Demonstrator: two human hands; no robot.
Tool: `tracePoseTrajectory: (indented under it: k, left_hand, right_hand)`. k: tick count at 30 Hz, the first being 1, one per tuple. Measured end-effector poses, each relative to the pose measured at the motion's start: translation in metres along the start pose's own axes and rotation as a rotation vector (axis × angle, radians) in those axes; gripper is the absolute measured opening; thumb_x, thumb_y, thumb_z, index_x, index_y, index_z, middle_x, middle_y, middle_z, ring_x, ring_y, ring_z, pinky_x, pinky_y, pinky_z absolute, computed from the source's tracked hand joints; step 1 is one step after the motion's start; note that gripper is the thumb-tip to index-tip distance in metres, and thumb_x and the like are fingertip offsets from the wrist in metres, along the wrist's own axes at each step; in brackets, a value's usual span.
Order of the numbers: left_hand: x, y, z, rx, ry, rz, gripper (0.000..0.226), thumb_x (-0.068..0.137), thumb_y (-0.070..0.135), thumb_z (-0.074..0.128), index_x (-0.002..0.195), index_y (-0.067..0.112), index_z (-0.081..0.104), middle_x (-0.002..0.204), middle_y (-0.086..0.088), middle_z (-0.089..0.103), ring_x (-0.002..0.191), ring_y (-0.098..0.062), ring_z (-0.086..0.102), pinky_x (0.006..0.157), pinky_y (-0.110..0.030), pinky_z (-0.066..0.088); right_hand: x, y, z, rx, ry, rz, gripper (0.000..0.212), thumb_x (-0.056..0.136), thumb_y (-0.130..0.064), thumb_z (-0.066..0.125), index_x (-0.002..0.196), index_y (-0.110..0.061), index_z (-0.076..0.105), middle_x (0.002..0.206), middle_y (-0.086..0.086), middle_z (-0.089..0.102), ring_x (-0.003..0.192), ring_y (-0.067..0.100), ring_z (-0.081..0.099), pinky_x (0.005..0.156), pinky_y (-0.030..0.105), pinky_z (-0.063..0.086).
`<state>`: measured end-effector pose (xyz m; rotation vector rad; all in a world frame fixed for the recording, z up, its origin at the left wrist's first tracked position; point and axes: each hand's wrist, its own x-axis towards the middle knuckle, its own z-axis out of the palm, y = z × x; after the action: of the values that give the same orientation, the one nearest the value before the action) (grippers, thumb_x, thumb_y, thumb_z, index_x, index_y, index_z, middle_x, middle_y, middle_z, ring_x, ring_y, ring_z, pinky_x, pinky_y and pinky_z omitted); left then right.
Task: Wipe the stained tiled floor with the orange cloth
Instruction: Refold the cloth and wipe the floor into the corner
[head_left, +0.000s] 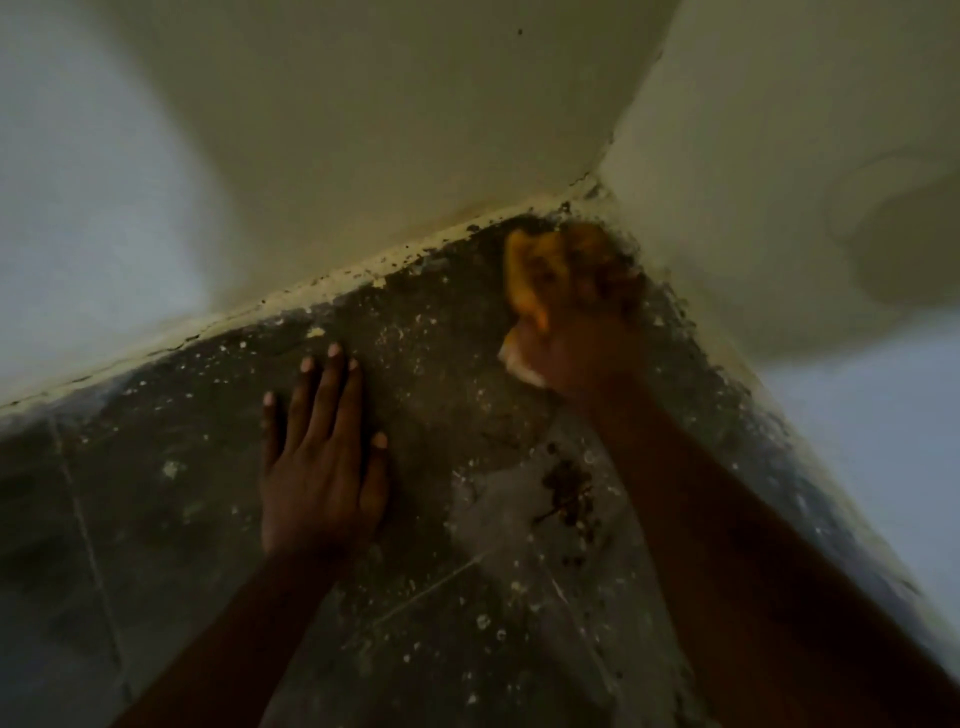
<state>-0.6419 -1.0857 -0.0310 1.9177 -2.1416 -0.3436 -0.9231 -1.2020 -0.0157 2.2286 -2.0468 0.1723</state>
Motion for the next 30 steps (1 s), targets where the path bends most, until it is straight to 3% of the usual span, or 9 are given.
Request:
tracePoseTrajectory:
  k: [2,5,9,13,18,21,24,27,30]
  left_hand:
    - [-0.013,0.009,0.002,0.000,-0.021,0.027,0.070,0.106,0.046,0.023,0.168,0.019,0.005,0.177,-0.001,-0.004,0.163,-0.020,-0.008,0.132,-0.053,0.002]
    - [-0.034,0.019,0.006,0.035,-0.027,0.019,0.069,0.107,0.047,0.021,0.168,0.019,0.004,0.177,0.000,-0.005,0.163,-0.018,-0.010,0.132,-0.050,0.001]
    - [-0.049,0.029,0.006,0.023,-0.017,-0.036,0.068,0.107,0.047,0.020,0.168,0.019,0.010,0.177,0.001,0.000,0.163,-0.018,-0.005,0.132,-0.053,0.007]
    - [-0.080,0.038,0.011,0.002,-0.050,-0.054,0.071,0.106,0.050,0.017,0.168,0.020,0.004,0.177,0.001,-0.005,0.163,-0.017,-0.010,0.132,-0.051,0.003]
    - [-0.130,0.054,0.021,0.029,-0.074,0.003,0.071,0.106,0.051,0.016,0.168,0.022,-0.002,0.176,0.001,-0.010,0.162,-0.018,-0.014,0.132,-0.051,0.002]
    - [-0.166,0.058,0.020,0.016,-0.096,0.049,0.071,0.105,0.048,0.025,0.168,0.018,0.010,0.177,-0.001,0.002,0.164,-0.020,-0.001,0.130,-0.053,0.011]
    - [-0.181,0.055,0.017,0.022,-0.094,0.113,0.074,0.101,0.048,0.034,0.165,0.012,0.025,0.176,-0.003,0.013,0.163,-0.024,0.012,0.126,-0.057,0.021]
    - [-0.179,0.057,0.018,0.035,-0.087,0.109,0.074,0.102,0.048,0.034,0.165,0.010,0.024,0.176,-0.006,0.013,0.163,-0.025,0.011,0.127,-0.059,0.022]
    - [-0.176,0.059,0.024,0.051,-0.062,0.113,0.075,0.102,0.049,0.032,0.166,0.011,0.019,0.176,-0.006,0.012,0.163,-0.026,0.009,0.129,-0.057,0.013]
  right_hand:
    - [0.010,0.011,0.002,0.047,-0.048,0.385,0.082,0.096,-0.064,0.034,0.166,-0.030,0.010,0.172,0.019,0.011,0.156,0.049,0.012,0.124,0.067,0.009]
    - [-0.008,-0.037,0.000,0.209,-0.091,0.558,0.085,0.095,-0.062,0.037,0.166,-0.027,0.007,0.172,0.023,0.004,0.156,0.051,0.005,0.124,0.068,0.008]
    - [-0.101,-0.093,-0.014,0.215,-0.157,0.157,0.084,0.090,-0.067,0.027,0.165,-0.036,0.004,0.173,0.019,0.004,0.157,0.049,0.008,0.125,0.065,0.015]
    - [-0.137,-0.022,-0.025,0.072,-0.149,-0.111,0.074,0.095,-0.070,0.016,0.164,-0.045,0.004,0.175,0.004,0.001,0.160,0.039,0.001,0.122,0.070,0.011]
    - [-0.092,0.053,-0.024,0.238,-0.228,0.656,0.090,0.091,-0.077,0.036,0.160,-0.046,-0.013,0.173,0.003,-0.016,0.157,0.047,-0.012,0.116,0.078,-0.006]
    - [-0.121,-0.020,-0.023,0.251,-0.194,0.476,0.099,0.094,-0.062,0.049,0.161,-0.037,-0.019,0.170,0.016,-0.024,0.154,0.051,-0.018,0.120,0.074,-0.004]
    - [-0.199,-0.079,-0.036,0.222,-0.213,0.089,0.081,0.097,-0.066,0.038,0.162,-0.047,-0.006,0.174,0.010,-0.011,0.158,0.046,-0.007,0.123,0.071,0.010]
    - [-0.215,-0.020,-0.037,0.026,-0.114,-0.241,0.070,0.099,-0.069,0.035,0.162,-0.049,0.011,0.175,0.003,0.005,0.160,0.038,0.004,0.123,0.065,0.014]
    - [-0.175,0.055,-0.029,0.026,-0.059,0.126,0.080,0.098,-0.073,0.036,0.165,-0.041,0.006,0.175,0.007,0.003,0.159,0.044,0.004,0.124,0.067,0.005]
